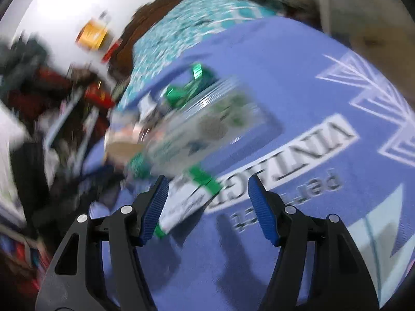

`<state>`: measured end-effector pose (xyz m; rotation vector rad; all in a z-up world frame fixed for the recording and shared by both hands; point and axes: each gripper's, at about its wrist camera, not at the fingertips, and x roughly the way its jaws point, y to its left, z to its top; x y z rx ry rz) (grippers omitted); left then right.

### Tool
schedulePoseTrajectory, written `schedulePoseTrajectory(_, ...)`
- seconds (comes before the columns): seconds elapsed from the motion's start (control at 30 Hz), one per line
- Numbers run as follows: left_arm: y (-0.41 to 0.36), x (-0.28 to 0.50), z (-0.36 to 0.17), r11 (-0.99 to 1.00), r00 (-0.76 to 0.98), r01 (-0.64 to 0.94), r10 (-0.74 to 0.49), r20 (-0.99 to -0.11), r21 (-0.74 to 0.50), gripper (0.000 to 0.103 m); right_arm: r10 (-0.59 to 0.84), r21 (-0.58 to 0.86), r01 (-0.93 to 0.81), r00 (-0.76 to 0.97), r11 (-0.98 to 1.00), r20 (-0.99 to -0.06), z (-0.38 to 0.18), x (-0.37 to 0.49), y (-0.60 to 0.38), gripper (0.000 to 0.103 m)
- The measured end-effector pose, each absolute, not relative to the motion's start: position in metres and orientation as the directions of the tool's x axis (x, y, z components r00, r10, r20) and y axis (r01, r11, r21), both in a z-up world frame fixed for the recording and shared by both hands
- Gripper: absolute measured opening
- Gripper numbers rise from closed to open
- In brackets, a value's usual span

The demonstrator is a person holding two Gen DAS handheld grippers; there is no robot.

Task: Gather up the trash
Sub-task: 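Grasp the clear water bottle with green label using the left tool, then lift the bottle with the left tool and carry it toward the beige wastebasket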

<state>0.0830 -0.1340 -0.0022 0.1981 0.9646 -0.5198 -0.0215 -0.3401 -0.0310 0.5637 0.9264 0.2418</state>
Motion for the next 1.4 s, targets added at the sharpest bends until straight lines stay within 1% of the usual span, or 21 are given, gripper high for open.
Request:
schedulePoseTrajectory(0.13,-0.148,0.095,-0.006,0.827,0.405,0.556,-0.353,-0.843,-0.08,0.074,0.451,0.499,-0.046,0.506,0.865,-0.735,-0.045,-0.016,-0.296,0.066)
schedulePoseTrajectory(0.2,-0.156,0.099,-0.01,0.819,0.4,0.571,-0.34,-0.851,-0.06,0.074,0.413,0.45,-0.058,0.515,0.891,-0.751,-0.046,-0.015,-0.285,0.05)
schedulePoseTrajectory(0.23,-0.158,0.1,-0.012,0.818,0.396,0.573,-0.337,-0.854,-0.057,0.074,0.387,0.413,-0.069,0.519,0.908,-0.762,-0.047,-0.014,-0.28,0.016)
schedulePoseTrajectory(0.33,-0.166,0.105,-0.018,0.818,0.377,0.572,-0.321,-0.869,-0.054,0.074,0.398,0.428,-0.064,0.515,0.901,-0.759,-0.052,-0.015,-0.287,0.007)
schedulePoseTrajectory(0.37,-0.169,0.105,-0.019,0.818,0.375,0.573,-0.317,-0.871,-0.051,0.074,0.386,0.421,-0.057,0.523,0.905,-0.76,-0.051,-0.016,-0.291,0.006)
schedulePoseTrajectory(0.5,-0.182,0.104,-0.027,0.806,0.359,0.59,-0.307,-0.881,-0.041,0.07,0.331,0.421,0.023,0.579,0.907,-0.745,-0.047,-0.028,-0.33,0.006)
schedulePoseTrajectory(0.53,-0.185,0.104,-0.029,0.804,0.354,0.594,-0.303,-0.885,-0.038,0.052,0.329,0.429,0.035,0.587,0.903,-0.74,-0.045,-0.029,-0.339,0.007)
schedulePoseTrajectory(0.57,-0.19,0.103,-0.03,0.797,0.345,0.603,-0.306,-0.887,-0.041,0.046,0.355,0.464,0.042,0.585,0.885,-0.729,-0.046,-0.029,-0.348,0.01)
schedulePoseTrajectory(0.6,-0.194,0.102,-0.031,0.796,0.335,0.603,-0.309,-0.89,-0.049,0.045,0.393,0.507,0.042,0.579,0.861,-0.714,-0.048,-0.025,-0.356,0.011)
schedulePoseTrajectory(0.7,-0.199,0.098,-0.026,0.794,0.317,0.603,-0.33,-0.889,-0.08,0.04,0.616,0.733,0.049,0.506,0.679,-0.604,-0.064,-0.024,-0.366,0.015)
schedulePoseTrajectory(0.73,-0.199,0.098,-0.024,0.797,0.318,0.599,-0.333,-0.888,-0.084,0.04,0.679,0.788,0.062,0.469,0.613,-0.565,-0.072,-0.024,-0.363,0.026)
schedulePoseTrajectory(0.77,-0.197,0.099,-0.022,0.8,0.316,0.593,-0.337,-0.887,-0.093,0.04,0.699,0.802,0.067,0.453,0.593,-0.554,-0.075,-0.025,-0.359,0.048)
schedulePoseTrajectory(0.8,-0.193,0.101,-0.019,0.807,0.302,0.577,-0.351,-0.886,-0.123,0.04,0.709,0.811,0.063,0.448,0.582,-0.544,-0.076,-0.027,-0.354,0.056)
schedulePoseTrajectory(0.83,-0.189,0.103,-0.017,0.811,0.293,0.566,-0.364,-0.884,-0.146,0.04,0.704,0.804,0.035,0.462,0.593,-0.539,-0.07,-0.029,-0.348,0.07)
schedulePoseTrajectory(0.87,-0.187,0.103,-0.015,0.813,0.287,0.558,-0.376,-0.881,-0.165,0.039,0.694,0.791,0.022,0.466,0.612,-0.549,-0.067,-0.031,-0.341,0.075)
schedulePoseTrajectory(0.93,-0.176,0.102,-0.011,0.817,0.282,0.541,-0.402,-0.871,-0.202,0.039,0.653,0.741,-0.017,0.486,0.671,-0.581,-0.058,-0.032,-0.33,0.073)
schedulePoseTrajectory(1.0,-0.164,0.097,-0.007,0.819,0.285,0.527,-0.421,-0.861,-0.226,0.039,0.591,0.659,-0.041,0.485,0.751,-0.645,-0.054,-0.026,-0.317,0.065)
schedulePoseTrajectory(1.07,-0.148,0.091,-0.003,0.826,0.29,0.507,-0.433,-0.854,-0.247,0.039,0.573,0.636,-0.034,0.474,0.771,-0.669,-0.056,-0.019,-0.315,0.059)
schedulePoseTrajectory(1.2,-0.114,0.073,0.009,0.834,0.316,0.474,-0.46,-0.83,-0.282,0.039,0.447,0.494,-0.067,0.543,0.867,-0.711,-0.047,0.006,-0.315,0.059)
schedulePoseTrajectory(1.3,-0.091,0.056,0.016,0.835,0.334,0.451,-0.484,-0.809,-0.313,0.039,0.46,0.443,-0.175,0.555,0.879,-0.693,-0.035,0.03,-0.314,0.06)
schedulePoseTrajectory(1.4,-0.075,0.044,0.02,0.842,0.346,0.425,-0.49,-0.8,-0.332,0.039,0.464,0.356,-0.302,0.491,0.885,-0.738,-0.038,0.053,-0.301,0.062)
